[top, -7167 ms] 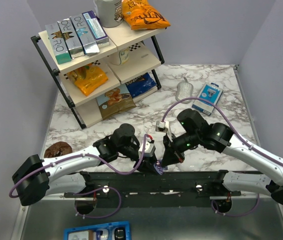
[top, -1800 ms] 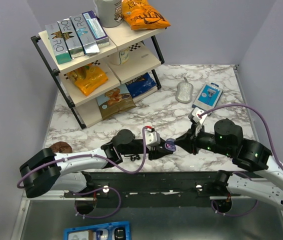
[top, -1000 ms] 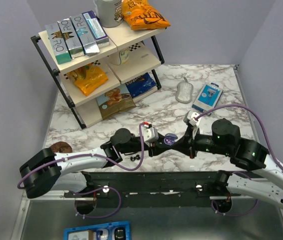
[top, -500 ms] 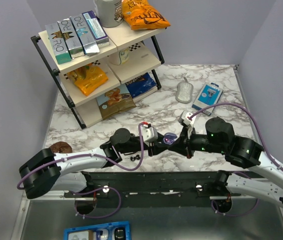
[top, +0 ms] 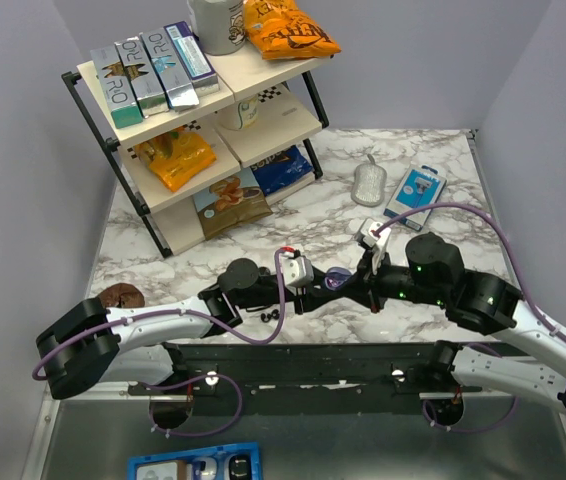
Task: Insert the wireless bluetooth earbuds into the charging case
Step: Place the earbud in the charging case.
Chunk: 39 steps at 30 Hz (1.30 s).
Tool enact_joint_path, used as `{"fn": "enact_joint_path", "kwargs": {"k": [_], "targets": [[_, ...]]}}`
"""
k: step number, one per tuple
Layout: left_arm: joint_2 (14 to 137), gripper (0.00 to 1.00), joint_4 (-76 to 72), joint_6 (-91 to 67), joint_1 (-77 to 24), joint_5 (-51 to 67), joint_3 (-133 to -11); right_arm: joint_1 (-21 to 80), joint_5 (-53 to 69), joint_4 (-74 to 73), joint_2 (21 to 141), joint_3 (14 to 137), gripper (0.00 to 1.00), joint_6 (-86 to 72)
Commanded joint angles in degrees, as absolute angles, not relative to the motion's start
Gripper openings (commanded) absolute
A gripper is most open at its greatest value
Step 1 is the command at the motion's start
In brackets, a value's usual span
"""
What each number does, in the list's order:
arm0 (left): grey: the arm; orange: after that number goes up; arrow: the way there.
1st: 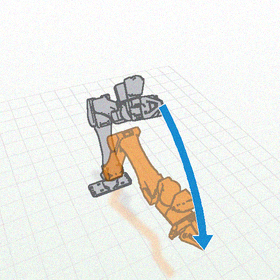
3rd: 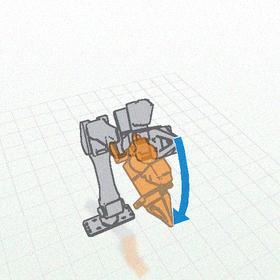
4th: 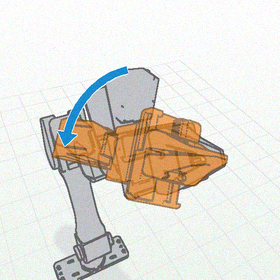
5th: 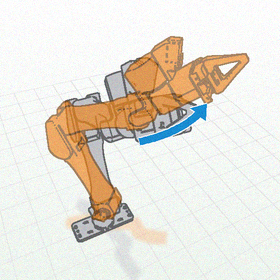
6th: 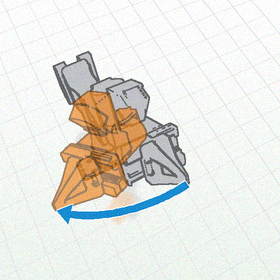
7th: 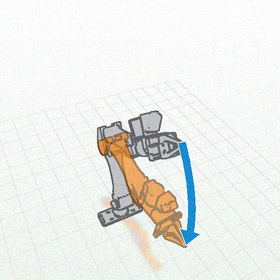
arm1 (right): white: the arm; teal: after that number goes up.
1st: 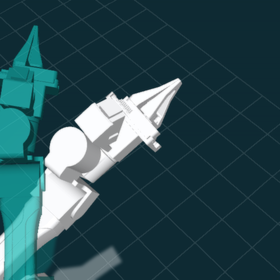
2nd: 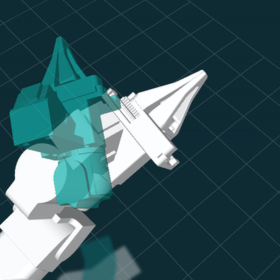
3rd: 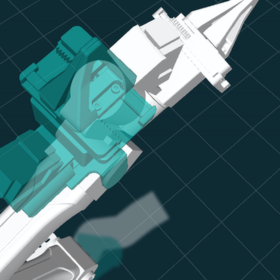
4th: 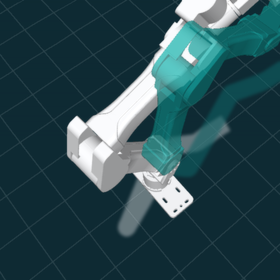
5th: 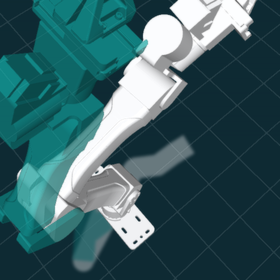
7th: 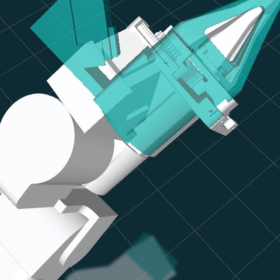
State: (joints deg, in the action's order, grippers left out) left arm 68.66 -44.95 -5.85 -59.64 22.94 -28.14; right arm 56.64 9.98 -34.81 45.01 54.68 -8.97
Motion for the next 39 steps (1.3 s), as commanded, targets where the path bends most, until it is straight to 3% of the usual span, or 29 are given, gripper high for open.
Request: {"fn": "enact_joint_path", "kwargs": {"k": [1, 39], "targets": [[67.41, 0.00, -47.81, -5.36, -59.85, 23.55, -27.25, 56.95, 8.26, -35.24, 45.17, 54.67, 0.01, -8.79], [67.76, 0.00, -47.02, -3.60, -63.98, 22.24, -27.07, 56.95, 0.97, -34.37, 46.06, 54.75, 0.01, -8.96]]}}
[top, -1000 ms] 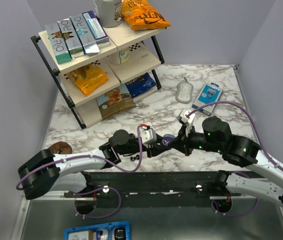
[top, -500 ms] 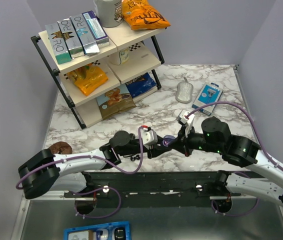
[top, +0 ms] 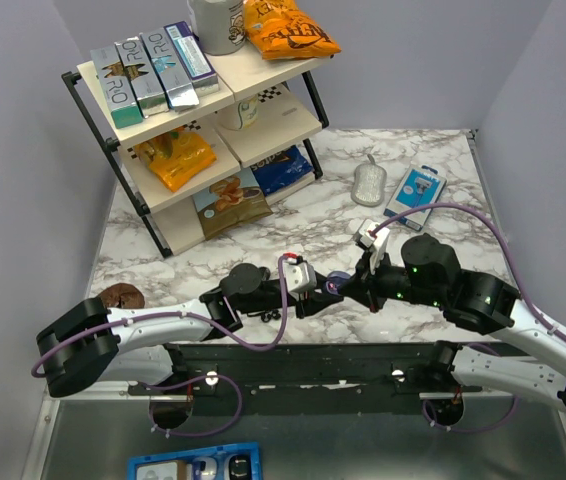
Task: Insert the wireless bluetooth earbuds into the charging case
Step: Place the earbud in the charging case, then close the charging case.
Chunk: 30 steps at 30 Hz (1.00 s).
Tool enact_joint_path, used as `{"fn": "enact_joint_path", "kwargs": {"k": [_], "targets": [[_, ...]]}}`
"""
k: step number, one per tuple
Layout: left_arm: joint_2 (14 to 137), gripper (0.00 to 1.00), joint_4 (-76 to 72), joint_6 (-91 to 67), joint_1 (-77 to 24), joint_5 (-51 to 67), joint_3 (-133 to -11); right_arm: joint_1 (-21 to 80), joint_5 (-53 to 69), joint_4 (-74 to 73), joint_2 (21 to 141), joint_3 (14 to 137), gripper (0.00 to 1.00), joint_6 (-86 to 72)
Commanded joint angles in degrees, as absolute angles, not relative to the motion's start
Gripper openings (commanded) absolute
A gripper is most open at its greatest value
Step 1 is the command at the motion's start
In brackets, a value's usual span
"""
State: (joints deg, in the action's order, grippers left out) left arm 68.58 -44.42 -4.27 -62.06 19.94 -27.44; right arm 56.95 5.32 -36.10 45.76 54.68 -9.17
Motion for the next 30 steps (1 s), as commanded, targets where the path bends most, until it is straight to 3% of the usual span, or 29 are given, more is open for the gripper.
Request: {"fn": "enact_joint_path", "kwargs": {"k": [1, 20, 26, 30], "targets": [[67.85, 0.00, -47.11, -3.60, -63.98, 22.24, -27.07, 56.95, 0.97, -34.28, 46.05, 54.76, 0.01, -8.96], [68.73, 0.00, -46.85, -3.08, -64.86, 22.06, -27.42, 56.95, 0.44, -33.22, 46.94, 55.81, 0.01, -8.79], [68.64, 0.00, -46.93, -3.08, -64.86, 21.01, -26.90, 56.87, 2.11, -32.70, 41.58, 57.91, 0.01, -9.05], [68.47, 0.00, -47.28, -3.25, -64.69, 20.22, -26.28, 56.87, -3.65, -35.49, 40.34, 60.81, 0.01, -9.31]]}}
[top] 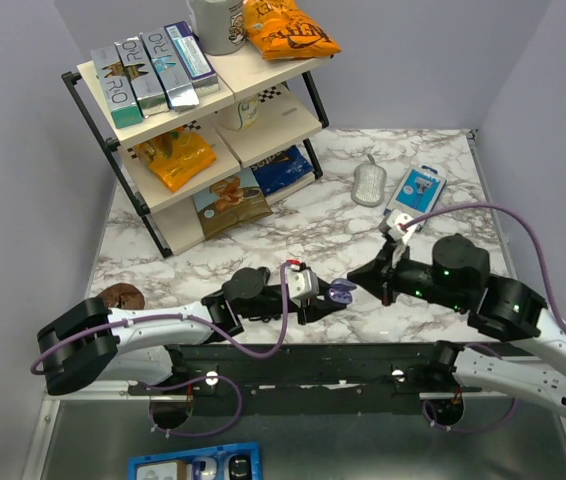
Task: Insert the wireless bluetooth earbuds into the charging case
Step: Close the charging case.
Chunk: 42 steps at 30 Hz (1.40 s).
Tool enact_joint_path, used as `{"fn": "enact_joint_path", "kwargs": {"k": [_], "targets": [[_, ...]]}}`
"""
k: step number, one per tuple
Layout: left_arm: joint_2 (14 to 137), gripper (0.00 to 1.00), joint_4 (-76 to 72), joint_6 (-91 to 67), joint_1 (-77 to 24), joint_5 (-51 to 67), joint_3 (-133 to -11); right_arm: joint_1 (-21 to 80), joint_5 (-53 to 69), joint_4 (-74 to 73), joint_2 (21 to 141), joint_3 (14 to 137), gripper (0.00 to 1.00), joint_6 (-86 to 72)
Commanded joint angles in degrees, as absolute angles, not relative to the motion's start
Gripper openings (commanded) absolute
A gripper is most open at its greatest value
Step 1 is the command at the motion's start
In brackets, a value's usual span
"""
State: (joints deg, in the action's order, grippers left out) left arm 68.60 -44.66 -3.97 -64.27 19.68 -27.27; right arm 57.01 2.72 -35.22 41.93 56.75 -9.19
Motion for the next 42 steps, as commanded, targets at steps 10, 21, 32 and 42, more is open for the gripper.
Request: {"fn": "enact_joint_path", "kwargs": {"k": [10, 21, 32, 42], "targets": [[66.45, 0.00, -57.91, -12.73, -62.06, 24.60, -22.33, 56.60, -16.26, -39.03, 52.73, 61.96, 0.15, -16.52], [66.71, 0.00, -66.08, -18.71, -60.03, 28.04, -19.51, 56.43, -15.91, -37.00, 53.09, 61.00, 0.51, -18.02], [67.24, 0.00, -67.68, -19.16, -58.97, 26.63, -18.90, 56.25, -7.30, -33.22, 51.07, 57.31, 0.33, -16.08], [68.29, 0.00, -66.10, -18.37, -58.27, 25.84, -20.21, 56.25, -0.54, -30.50, 47.73, 54.58, 0.34, -14.68]]}}
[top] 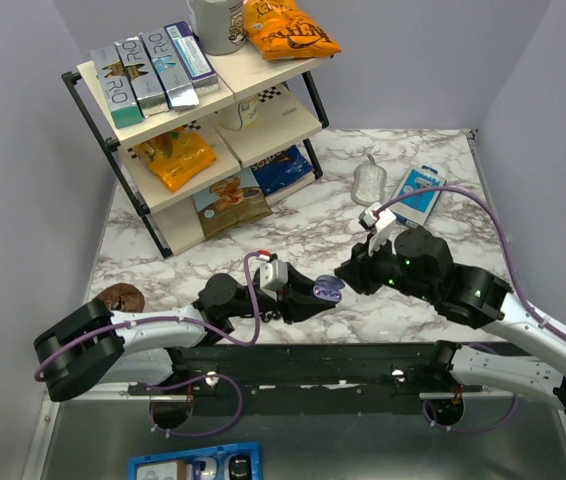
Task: Insert the wireless bluetooth earbuds into the charging case
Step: Close the charging case, then place the charging case at the center of the board.
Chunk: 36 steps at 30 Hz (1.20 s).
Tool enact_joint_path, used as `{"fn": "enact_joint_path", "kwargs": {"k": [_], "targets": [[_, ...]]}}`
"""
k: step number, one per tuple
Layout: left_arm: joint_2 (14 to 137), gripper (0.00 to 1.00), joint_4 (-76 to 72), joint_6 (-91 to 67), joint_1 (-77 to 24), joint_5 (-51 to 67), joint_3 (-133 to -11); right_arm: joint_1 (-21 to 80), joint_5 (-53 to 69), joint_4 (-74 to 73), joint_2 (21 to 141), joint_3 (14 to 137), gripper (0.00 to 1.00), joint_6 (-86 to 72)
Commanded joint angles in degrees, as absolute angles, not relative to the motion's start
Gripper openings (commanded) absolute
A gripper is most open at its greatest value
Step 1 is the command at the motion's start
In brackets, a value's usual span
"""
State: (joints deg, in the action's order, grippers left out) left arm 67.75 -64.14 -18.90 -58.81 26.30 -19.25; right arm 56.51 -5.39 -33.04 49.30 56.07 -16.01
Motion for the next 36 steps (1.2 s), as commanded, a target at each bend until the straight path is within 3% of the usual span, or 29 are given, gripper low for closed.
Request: {"fn": "enact_joint_path", "kwargs": {"k": [1, 24, 32, 36], "targets": [[68.29, 0.00, -66.01, -18.37, -58.27, 25.75, -20.30, 56.25, -0.44, -30.41, 47.64, 54.41, 0.34, -14.50], [68.47, 0.00, -64.51, -16.96, -57.22, 23.64, -21.18, 56.34, 6.24, -30.67, 46.14, 52.56, 0.34, -13.36], [69.87, 0.00, -60.31, -17.84, -56.78, 20.67, -22.40, 56.43, -10.87, -30.14, 41.49, 54.49, 0.45, -17.93], [74.33, 0.00, -42.00, -25.63, -54.50, 15.82, -30.30, 56.34, -21.25, -32.16, 41.48, 55.55, 0.51, -20.38]]}}
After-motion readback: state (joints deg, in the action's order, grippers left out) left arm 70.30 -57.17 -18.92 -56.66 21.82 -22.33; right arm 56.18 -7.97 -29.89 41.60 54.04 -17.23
